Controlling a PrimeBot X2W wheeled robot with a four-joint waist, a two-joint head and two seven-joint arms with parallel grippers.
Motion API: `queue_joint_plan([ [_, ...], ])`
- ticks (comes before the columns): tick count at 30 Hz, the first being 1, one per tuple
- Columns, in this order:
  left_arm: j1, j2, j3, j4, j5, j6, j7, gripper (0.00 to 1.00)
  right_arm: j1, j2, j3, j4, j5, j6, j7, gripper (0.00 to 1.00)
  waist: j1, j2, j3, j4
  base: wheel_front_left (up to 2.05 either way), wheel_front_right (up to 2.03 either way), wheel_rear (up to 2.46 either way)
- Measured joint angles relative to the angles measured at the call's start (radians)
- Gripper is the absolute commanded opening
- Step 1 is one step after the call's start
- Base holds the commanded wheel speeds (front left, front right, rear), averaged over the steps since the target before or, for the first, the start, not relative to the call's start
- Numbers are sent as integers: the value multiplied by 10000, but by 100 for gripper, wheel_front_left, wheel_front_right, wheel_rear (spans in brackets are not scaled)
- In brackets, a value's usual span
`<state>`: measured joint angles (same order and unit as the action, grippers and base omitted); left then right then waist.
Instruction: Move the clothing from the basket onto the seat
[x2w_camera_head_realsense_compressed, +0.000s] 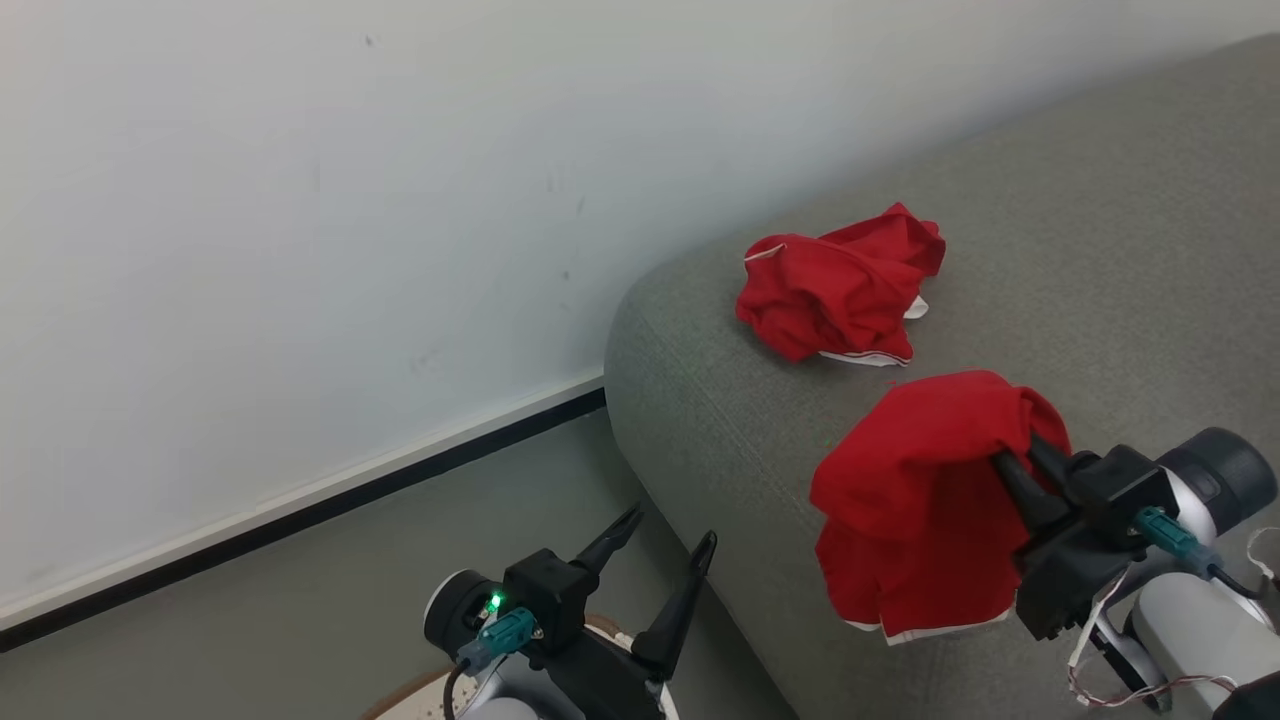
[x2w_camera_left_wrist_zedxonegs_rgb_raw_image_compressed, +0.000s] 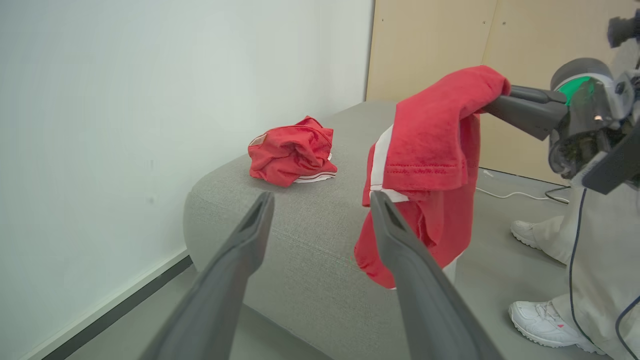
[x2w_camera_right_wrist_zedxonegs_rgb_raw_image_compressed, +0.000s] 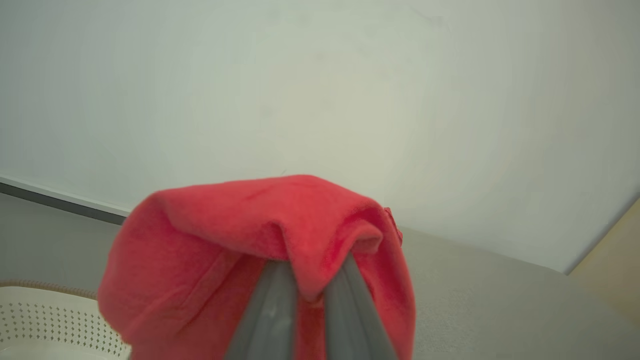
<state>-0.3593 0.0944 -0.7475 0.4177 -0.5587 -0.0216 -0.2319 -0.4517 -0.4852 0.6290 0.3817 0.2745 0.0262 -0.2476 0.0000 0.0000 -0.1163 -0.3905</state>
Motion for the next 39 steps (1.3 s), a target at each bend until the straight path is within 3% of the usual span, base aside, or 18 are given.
queue_joint_plan([
  [10, -25, -21, -151, -311, 228, 96, -2, 100, -59, -215, -554, -345, 508, -54, 146, 0, 1, 0, 756, -277, 0, 0, 0],
  [17, -358, 184, -303, -800, 665, 153, 56, 100, -1850, -184, -1434, -382, 1256, 186, 359, 0, 1, 1, 1573, -212, 0, 0, 0],
  [29, -1304, 734, -418, -1810, 1336, 226, 558, 100, -5298, -610, -2424, 963, 1450, 368, 888, 0, 3, 1, 3023, 265, 0, 0, 0],
  [39, -2206, 1062, -389, -2803, 1824, 247, 1091, 100, -6869, -1269, -3241, 2499, 1680, 357, 1066, 0, 3, 2, 4284, 867, 0, 0, 0],
])
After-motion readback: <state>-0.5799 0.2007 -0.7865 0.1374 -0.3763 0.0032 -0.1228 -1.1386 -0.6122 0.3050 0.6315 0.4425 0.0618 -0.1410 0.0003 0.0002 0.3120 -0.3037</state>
